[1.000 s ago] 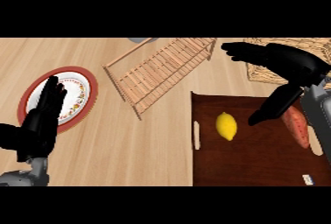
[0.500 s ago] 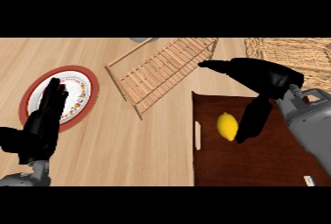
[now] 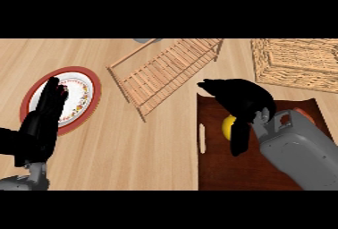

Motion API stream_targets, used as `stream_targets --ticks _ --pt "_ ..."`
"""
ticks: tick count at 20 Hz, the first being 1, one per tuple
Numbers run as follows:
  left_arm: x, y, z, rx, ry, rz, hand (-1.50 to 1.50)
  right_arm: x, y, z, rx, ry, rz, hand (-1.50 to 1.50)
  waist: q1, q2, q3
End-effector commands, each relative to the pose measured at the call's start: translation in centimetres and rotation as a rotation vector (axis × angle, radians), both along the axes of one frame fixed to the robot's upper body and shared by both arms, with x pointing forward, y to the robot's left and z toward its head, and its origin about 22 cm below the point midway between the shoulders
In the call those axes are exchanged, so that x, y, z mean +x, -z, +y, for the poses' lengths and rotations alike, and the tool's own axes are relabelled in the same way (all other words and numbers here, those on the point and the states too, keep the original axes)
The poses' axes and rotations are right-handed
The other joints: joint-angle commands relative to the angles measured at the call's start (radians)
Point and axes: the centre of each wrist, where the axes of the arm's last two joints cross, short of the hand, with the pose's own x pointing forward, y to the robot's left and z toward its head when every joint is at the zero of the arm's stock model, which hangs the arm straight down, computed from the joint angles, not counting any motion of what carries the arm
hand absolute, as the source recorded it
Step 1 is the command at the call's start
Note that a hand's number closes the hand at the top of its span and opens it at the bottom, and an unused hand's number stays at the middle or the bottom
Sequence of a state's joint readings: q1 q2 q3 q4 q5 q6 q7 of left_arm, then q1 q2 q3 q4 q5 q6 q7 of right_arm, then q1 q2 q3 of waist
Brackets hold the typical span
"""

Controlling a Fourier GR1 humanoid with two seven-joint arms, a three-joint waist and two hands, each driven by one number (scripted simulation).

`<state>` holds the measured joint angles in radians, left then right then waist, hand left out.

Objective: Pick the lemon from the tray and place it in the tiered shelf

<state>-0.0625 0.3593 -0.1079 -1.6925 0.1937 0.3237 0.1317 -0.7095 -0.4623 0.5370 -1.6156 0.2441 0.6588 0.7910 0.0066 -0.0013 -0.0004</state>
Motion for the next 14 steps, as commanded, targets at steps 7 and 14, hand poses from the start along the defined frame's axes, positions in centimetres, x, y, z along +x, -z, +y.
stream_targets --ticks 7,14 --pt "0.5 1.9 -0.9 0.008 0.001 0.0 0.0 0.8 4.0 -2.6 -0.119 0.081 0.002 -1.5 -0.004 0.002 0.0" --pt "1.5 -0.5 -2.0 0.013 -0.01 -0.014 0.0 0.1 6.5 -3.6 -0.128 0.058 0.01 -1.5 -0.006 0.001 0.001"
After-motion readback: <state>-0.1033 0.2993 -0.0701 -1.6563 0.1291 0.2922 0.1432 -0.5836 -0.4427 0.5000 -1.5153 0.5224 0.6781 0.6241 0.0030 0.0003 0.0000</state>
